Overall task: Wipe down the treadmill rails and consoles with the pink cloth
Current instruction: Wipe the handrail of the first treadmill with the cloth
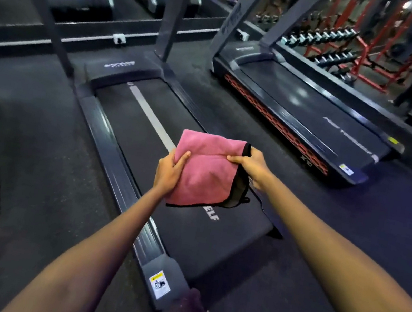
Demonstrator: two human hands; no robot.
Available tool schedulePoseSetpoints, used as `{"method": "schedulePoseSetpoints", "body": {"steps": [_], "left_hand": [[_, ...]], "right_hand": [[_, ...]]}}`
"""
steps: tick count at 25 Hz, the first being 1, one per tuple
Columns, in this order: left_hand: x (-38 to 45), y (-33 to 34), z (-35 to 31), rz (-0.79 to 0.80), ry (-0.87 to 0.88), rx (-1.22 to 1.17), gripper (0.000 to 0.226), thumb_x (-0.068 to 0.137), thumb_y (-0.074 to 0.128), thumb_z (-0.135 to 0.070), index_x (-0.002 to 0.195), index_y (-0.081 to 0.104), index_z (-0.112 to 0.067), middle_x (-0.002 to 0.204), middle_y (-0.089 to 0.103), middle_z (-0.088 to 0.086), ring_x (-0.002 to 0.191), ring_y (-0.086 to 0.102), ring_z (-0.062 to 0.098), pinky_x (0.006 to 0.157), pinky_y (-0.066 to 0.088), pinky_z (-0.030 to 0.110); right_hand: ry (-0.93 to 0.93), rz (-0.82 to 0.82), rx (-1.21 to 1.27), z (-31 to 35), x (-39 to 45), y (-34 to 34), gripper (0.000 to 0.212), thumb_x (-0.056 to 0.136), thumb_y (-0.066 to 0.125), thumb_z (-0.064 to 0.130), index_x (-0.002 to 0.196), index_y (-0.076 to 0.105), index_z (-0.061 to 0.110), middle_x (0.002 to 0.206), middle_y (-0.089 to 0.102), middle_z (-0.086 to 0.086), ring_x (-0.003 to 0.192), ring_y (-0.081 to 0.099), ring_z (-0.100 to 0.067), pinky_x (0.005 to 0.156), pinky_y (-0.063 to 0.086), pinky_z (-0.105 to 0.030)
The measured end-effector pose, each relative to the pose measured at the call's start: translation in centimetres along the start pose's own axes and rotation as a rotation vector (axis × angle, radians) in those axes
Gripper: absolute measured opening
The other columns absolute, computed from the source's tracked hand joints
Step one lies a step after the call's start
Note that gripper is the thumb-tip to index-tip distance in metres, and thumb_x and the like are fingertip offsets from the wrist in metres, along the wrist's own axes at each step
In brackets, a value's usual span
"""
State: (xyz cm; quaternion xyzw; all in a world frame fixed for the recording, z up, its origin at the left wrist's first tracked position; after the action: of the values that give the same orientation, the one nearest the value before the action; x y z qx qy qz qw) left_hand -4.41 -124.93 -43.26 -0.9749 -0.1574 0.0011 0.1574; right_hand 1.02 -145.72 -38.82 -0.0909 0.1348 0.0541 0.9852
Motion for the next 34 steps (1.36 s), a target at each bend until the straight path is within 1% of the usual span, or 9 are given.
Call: {"method": "schedulePoseSetpoints", "body": {"steps": [3,6,12,14,18,21,25,29,34], "left_hand": [[3.5,0.2,-1.7,-0.055,-0.040,-0.130,0.021,0.079,0.059,-0.039,0.072,0.055,-0.019,0.070,0.056,-0.007,0.062,0.046,-0.001,0.064,0.039,0.026],[6.6,-0.8,-2.5,-0.195,-0.110,-0.247,0.034,0.069,0.059,-0.053,0.066,0.051,-0.021,0.068,0.047,-0.008,0.064,0.040,0.006,0.060,0.036,0.026],[14.6,-0.8,-4.2,-0.398,-0.119,-0.223,0.023,0.097,0.048,-0.029,0.077,0.054,-0.020,0.075,0.053,-0.010,0.062,0.047,-0.005,0.058,0.041,0.008],[18.5,-0.7,-4.3,-0.476,-0.113,-0.176,0.026,0.098,0.045,-0.026,0.073,0.050,-0.022,0.071,0.050,-0.011,0.060,0.046,-0.006,0.061,0.039,0.013],[27.9,-1.9,-6.9,-0.615,-0.133,-0.019,0.021,0.098,0.045,-0.026,0.084,0.053,-0.013,0.078,0.056,-0.005,0.074,0.050,0.010,0.072,0.040,0.028],[34.6,-3.0,-11.6,-0.767,-0.173,-0.020,0.024,0.098,0.044,-0.023,0.087,0.054,-0.004,0.084,0.059,0.013,0.082,0.054,0.026,0.081,0.043,0.041],[39.0,-5.6,-17.7,-0.912,-0.224,-0.030,0.037,0.099,0.042,-0.029,0.103,0.055,0.006,0.100,0.062,0.025,0.095,0.056,0.037,0.084,0.043,0.041],[40.1,-11.1,-22.9,-0.992,-0.221,-0.030,0.029,0.098,0.045,-0.026,0.078,0.047,-0.005,0.069,0.048,0.000,0.072,0.045,0.018,0.066,0.035,0.030],[41.8,-20.6,-24.7,-1.144,-0.225,-0.015,0.031,0.092,0.053,-0.016,0.065,0.040,-0.009,0.061,0.034,-0.003,0.063,0.031,0.012,0.053,0.026,0.024]], "right_hand": [[-0.072,0.048,-0.014,3.2,4.9,-0.3,0.045,0.072,0.076,0.003,0.113,0.057,0.006,0.103,0.063,-0.005,0.093,0.059,-0.015,0.078,0.049,-0.024],[-0.083,0.149,0.002,5.5,9.3,1.0,0.037,0.071,0.078,0.006,0.104,0.062,0.005,0.091,0.065,-0.001,0.088,0.061,-0.015,0.079,0.052,-0.025],[-0.175,0.320,0.022,9.0,19.1,4.4,0.028,0.075,0.075,0.007,0.100,0.063,0.008,0.084,0.065,0.004,0.074,0.060,-0.006,0.071,0.051,-0.018],[-0.170,0.363,0.009,10.2,23.8,5.2,0.031,0.075,0.075,0.008,0.104,0.063,0.006,0.088,0.066,0.001,0.076,0.061,-0.007,0.072,0.050,-0.019],[-0.173,0.456,-0.003,16.3,32.5,7.0,0.029,0.076,0.074,0.006,0.103,0.063,0.007,0.093,0.066,-0.001,0.081,0.060,-0.009,0.071,0.050,-0.016],[-0.214,0.509,-0.082,23.8,38.1,8.0,0.028,0.076,0.075,0.011,0.101,0.063,0.011,0.094,0.065,0.000,0.084,0.060,-0.011,0.077,0.049,-0.022],[-0.308,0.557,-0.155,33.2,41.7,9.5,0.024,0.077,0.074,0.012,0.098,0.063,0.006,0.098,0.067,-0.006,0.086,0.059,-0.013,0.079,0.048,-0.027],[-0.321,0.680,-0.171,40.5,42.1,13.9,0.023,0.078,0.073,0.012,0.097,0.063,0.005,0.097,0.067,-0.008,0.086,0.060,-0.014,0.081,0.049,-0.031],[-0.362,0.798,-0.194,46.7,42.5,24.4,0.021,0.078,0.072,0.014,0.097,0.064,0.006,0.094,0.067,-0.006,0.087,0.062,-0.018,0.077,0.051,-0.031]]}}
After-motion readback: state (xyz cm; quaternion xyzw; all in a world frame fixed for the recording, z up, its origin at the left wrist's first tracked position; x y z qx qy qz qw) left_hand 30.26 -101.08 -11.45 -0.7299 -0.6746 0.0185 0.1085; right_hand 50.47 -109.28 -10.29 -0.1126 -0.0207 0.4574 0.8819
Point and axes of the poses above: each hand's wrist, its own x-axis towards the middle knuckle, its own y-axis out of the palm, z = x × y, the point moved 5 cm from there along x, towards the middle knuckle
